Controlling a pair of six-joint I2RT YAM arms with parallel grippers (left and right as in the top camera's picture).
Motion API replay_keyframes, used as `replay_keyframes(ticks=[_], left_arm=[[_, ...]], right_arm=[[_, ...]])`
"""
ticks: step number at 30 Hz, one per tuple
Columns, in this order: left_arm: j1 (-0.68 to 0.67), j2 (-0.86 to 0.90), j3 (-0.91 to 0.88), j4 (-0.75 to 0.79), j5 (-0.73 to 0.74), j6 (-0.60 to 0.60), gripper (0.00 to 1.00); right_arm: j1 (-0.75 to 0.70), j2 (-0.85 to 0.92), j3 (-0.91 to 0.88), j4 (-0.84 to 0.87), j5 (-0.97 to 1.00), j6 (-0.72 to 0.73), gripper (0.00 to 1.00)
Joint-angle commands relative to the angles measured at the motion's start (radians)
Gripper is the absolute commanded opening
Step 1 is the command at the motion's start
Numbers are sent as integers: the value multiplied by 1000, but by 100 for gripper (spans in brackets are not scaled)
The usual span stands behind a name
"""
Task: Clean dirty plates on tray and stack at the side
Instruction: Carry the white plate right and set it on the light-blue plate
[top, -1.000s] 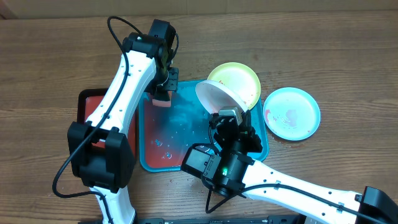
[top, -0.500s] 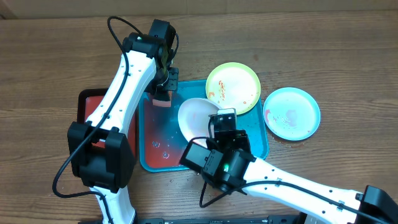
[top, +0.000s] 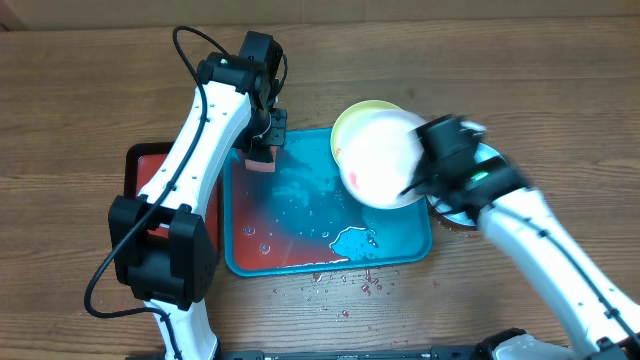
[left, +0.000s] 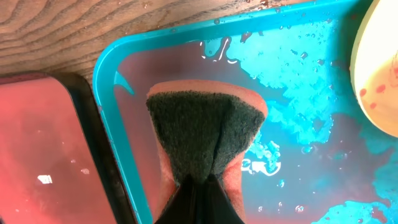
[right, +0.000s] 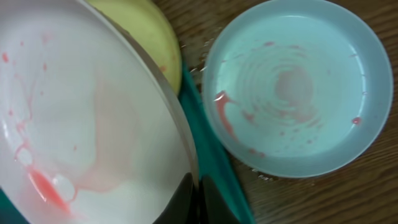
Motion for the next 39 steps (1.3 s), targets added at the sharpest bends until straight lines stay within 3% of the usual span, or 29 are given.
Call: replay_keyframes(ticks=[1, 9, 20, 23, 27, 31, 35, 39], left_arm=[[4, -1, 19, 1, 6, -13, 4], [4, -1, 19, 4, 7, -14, 4], [3, -1, 19, 9, 16, -21, 4], [3, -1, 19, 10, 16, -21, 4], [3, 0, 19, 14, 18, -21, 4], [3, 2, 19, 18, 23, -21, 4], [3, 5, 19, 31, 40, -21, 4], [3, 6, 19, 36, 40, -33, 4]], right_arm=[[-230, -10, -2, -5, -289, -129, 4], [-559, 10, -23, -44, -309, -130, 4], [-610, 11, -225, 93, -282, -112, 4], [-610, 11, -237, 113, -282, -94, 24], [-610, 11, -237, 135, -298, -95, 34], [-605, 11, -232, 174, -441, -147, 53], [-551, 11, -232, 276, -631, -234, 60], [-431, 11, -232, 351, -594, -227, 59]])
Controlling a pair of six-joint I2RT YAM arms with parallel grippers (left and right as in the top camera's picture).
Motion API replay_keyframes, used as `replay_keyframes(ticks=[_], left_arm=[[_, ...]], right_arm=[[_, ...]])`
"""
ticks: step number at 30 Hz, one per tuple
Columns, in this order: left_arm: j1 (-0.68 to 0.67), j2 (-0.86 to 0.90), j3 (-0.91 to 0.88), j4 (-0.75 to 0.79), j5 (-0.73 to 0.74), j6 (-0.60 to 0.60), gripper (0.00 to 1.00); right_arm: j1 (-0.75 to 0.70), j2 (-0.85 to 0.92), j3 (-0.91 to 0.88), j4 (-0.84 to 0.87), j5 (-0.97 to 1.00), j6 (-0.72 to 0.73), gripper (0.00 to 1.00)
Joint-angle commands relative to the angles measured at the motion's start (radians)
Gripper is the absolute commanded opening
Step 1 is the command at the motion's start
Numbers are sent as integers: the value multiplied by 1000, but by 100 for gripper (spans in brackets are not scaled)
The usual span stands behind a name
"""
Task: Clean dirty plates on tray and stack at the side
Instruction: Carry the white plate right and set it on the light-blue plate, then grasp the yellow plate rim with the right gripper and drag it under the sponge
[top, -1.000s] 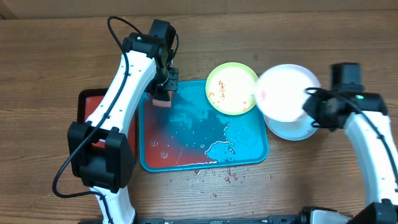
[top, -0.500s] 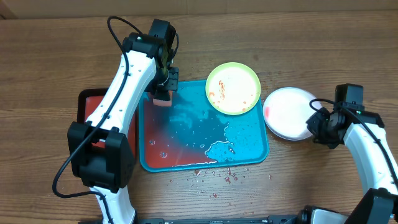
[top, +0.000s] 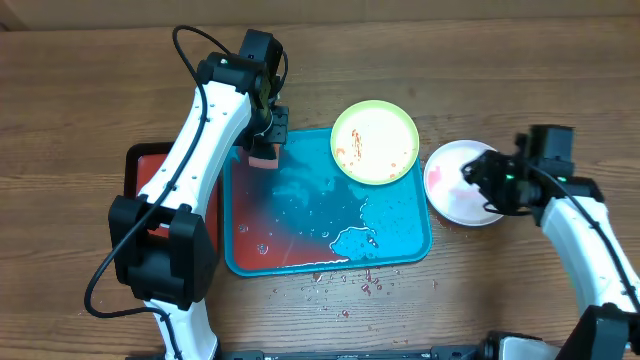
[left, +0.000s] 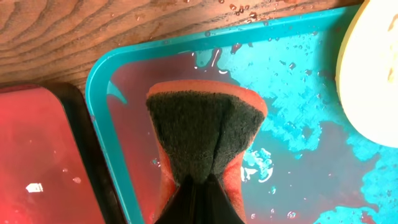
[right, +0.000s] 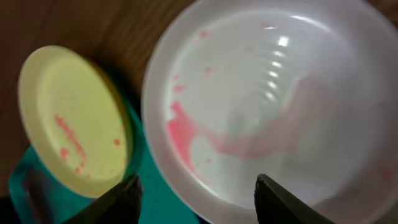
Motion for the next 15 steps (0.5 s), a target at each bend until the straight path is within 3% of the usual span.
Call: replay_keyframes(ticks=[1, 7, 15], left_arm=[[3, 6, 19, 4, 19, -29, 4], [3, 6, 19, 3, 19, -30, 4], [3, 6, 19, 3, 20, -41, 4]], right_arm=[[112, -2, 7, 35, -21, -26, 59], [298, 42, 7, 56, 214, 208, 56], [389, 194, 13, 180, 206, 305, 48]])
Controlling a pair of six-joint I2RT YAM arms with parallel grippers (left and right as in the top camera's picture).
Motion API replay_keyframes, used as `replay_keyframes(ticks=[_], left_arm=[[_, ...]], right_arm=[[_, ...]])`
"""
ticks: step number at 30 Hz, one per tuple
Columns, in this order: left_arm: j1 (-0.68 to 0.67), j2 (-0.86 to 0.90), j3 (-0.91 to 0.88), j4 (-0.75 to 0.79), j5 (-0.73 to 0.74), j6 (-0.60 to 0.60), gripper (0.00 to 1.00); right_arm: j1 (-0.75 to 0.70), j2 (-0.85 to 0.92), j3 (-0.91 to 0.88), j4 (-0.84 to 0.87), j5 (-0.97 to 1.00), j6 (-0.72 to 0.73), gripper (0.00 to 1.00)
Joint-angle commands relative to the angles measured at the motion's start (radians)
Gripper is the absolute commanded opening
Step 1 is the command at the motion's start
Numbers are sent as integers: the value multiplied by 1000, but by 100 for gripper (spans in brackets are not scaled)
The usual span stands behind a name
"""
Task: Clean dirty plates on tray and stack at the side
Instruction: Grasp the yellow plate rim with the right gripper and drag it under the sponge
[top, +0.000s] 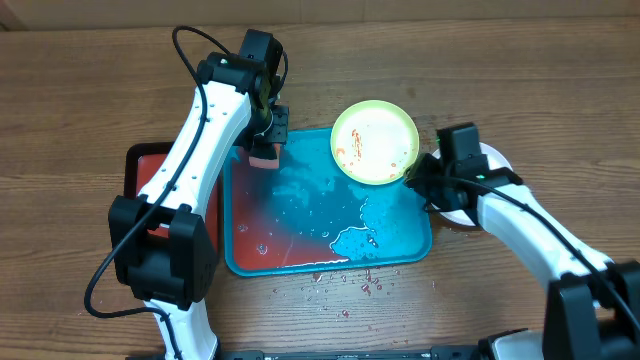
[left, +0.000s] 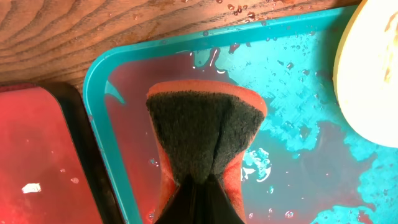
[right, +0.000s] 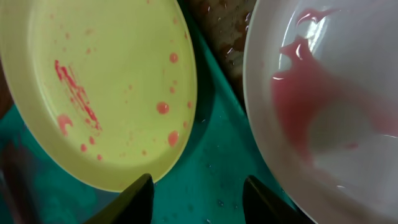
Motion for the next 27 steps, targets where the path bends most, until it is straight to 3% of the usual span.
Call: replay_keyframes(ticks=[1, 11, 23, 27], left_arm=[[3, 6, 19, 4, 18, -37, 4], [3, 6, 19, 8, 39, -37, 4], [3, 6, 19, 0, 39, -36, 4], [3, 6, 19, -4, 38, -36, 4]], right_arm=[[23, 64, 22, 31, 10, 60, 47], [26, 202, 53, 141, -77, 113, 36], [69, 248, 103, 71, -128, 102, 8], [129, 248, 104, 21, -270, 3, 4]])
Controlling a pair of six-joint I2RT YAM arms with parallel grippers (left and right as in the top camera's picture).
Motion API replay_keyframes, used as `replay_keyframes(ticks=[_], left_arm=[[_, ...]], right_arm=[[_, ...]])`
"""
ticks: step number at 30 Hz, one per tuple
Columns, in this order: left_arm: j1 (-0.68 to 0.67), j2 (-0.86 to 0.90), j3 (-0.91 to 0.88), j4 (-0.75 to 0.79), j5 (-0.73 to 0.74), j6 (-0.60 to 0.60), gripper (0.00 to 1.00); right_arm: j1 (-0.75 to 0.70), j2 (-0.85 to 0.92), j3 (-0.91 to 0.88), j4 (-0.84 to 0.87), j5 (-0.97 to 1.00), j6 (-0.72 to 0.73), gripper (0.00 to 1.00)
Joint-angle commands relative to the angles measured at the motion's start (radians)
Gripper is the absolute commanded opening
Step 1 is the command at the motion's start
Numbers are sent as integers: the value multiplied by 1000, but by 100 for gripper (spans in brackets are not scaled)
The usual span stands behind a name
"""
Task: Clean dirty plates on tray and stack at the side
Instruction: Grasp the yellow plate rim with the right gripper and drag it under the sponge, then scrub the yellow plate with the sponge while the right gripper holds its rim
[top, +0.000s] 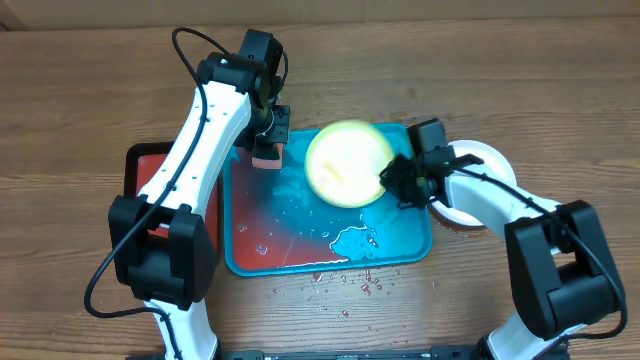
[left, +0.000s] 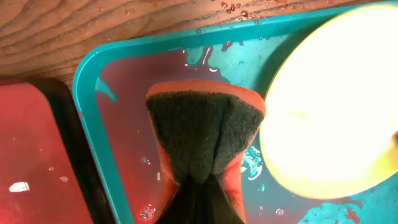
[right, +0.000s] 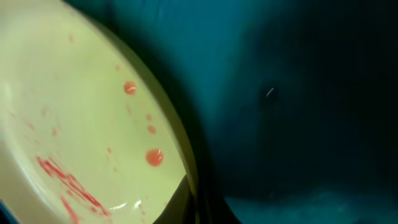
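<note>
A yellow plate (top: 347, 165) with red spots (right: 81, 143) is tilted up over the teal tray (top: 300, 255). My right gripper (top: 392, 178) is shut on its right rim. The rim runs down between the fingers in the right wrist view, where the right gripper (right: 194, 202) sits. My left gripper (top: 266, 140) is shut on an orange sponge (left: 205, 134) with a dark green scrub face, over the tray's far left corner (left: 93, 68). The yellow plate (left: 329, 106) is just right of the sponge. A white plate (top: 478, 160) lies on the table right of the tray, partly under my right arm.
A red tray with a black rim (top: 150, 180) lies left of the teal tray. Pink water pools in the teal tray, and drops (top: 350, 285) are scattered on the wooden table in front of it.
My right gripper was open over the yellow plate and the white plate. Now it is shut on the yellow plate's rim, and the plate is tilted up and shifted left toward the sponge.
My right gripper held the white plate over the tray's right end. Then the white plate lay on the table to the right, with the gripper open above it. The gripper then was over the yellow plate, and now holds it. The left gripper kept the sponge in place.
</note>
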Motion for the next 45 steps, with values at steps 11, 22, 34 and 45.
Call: replay_keyframes(ticks=[11, 22, 34, 45], left_arm=[[3, 6, 19, 3, 11, -16, 4], [3, 6, 19, 13, 11, -16, 4], [3, 6, 19, 9, 11, -16, 4], [3, 6, 8, 10, 12, -18, 4]], right_arm=[[146, 11, 105, -172, -134, -261, 42], [156, 37, 168, -12, 30, -413, 47], [216, 109, 185, 1, 80, -356, 29], [221, 109, 185, -167, 120, 2, 4]])
